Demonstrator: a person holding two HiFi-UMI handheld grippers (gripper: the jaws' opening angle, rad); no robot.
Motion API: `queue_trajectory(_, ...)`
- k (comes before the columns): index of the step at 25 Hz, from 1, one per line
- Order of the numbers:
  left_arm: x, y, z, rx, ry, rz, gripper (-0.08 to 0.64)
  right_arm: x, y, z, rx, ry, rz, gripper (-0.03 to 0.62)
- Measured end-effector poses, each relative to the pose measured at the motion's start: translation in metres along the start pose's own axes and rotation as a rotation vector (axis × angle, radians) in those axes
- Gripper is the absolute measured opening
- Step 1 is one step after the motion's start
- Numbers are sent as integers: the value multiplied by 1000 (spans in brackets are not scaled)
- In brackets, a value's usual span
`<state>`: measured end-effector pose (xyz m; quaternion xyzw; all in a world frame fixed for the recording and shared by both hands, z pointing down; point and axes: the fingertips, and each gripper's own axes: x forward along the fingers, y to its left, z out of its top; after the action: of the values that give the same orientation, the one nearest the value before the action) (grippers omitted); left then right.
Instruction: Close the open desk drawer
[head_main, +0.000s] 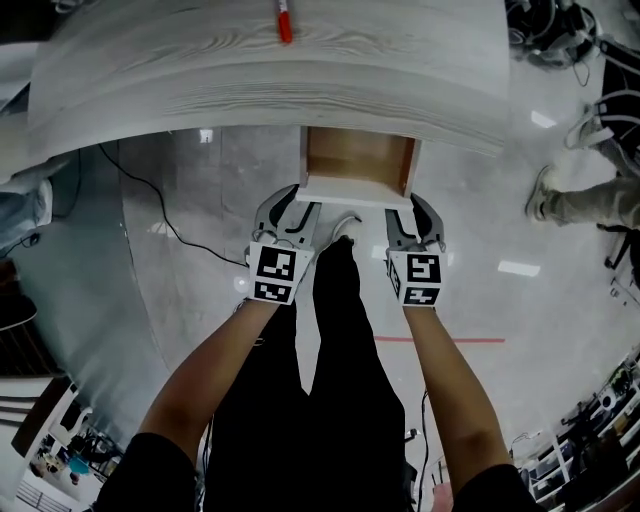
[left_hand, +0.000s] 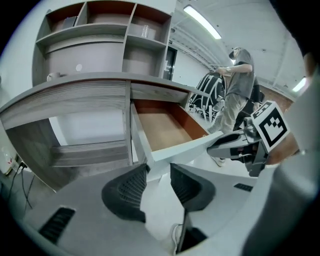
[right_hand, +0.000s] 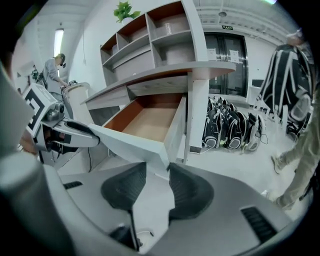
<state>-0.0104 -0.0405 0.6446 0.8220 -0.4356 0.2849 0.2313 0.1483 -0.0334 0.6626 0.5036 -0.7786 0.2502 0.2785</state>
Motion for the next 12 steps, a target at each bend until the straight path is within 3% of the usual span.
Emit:
queue_trajectory(8,-16,0,24,-77,-80,29,146,-19,0,23,56,-86,-9,155)
queue_trajectory(12,-21,1,32,-79,-101,34,146,-25,0,29,72,-101,-7,153)
